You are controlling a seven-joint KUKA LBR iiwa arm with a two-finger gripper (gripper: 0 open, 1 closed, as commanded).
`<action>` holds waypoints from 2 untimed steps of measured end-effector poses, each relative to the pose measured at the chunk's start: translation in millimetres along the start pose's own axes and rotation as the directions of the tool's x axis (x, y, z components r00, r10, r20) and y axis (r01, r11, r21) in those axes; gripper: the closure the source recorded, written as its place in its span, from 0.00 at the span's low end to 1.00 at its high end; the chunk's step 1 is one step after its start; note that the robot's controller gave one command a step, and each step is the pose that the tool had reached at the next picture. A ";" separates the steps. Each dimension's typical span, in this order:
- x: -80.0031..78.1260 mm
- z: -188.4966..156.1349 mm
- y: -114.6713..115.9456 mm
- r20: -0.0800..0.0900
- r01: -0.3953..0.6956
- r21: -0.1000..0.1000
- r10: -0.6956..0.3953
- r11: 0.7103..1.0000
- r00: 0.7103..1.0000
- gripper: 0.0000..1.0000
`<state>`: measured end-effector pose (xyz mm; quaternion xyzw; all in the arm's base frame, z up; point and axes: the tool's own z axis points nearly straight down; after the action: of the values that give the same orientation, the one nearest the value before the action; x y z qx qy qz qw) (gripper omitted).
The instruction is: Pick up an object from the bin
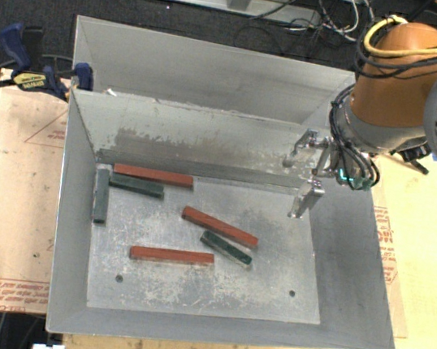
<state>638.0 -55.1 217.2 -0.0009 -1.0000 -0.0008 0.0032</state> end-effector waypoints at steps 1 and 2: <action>-0.6 -3.1 0.1 0.005 0.000 0.000 0.000 1.000 1.000 0.00; -2.9 -11.4 -9.2 0.010 -0.038 0.000 0.038 0.999 0.999 0.00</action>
Offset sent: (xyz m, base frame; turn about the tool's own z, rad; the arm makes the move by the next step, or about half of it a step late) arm 0.0035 -0.0228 0.0196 0.0918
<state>640.9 -64.3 228.5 -0.0201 -0.9998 -0.0006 -0.0018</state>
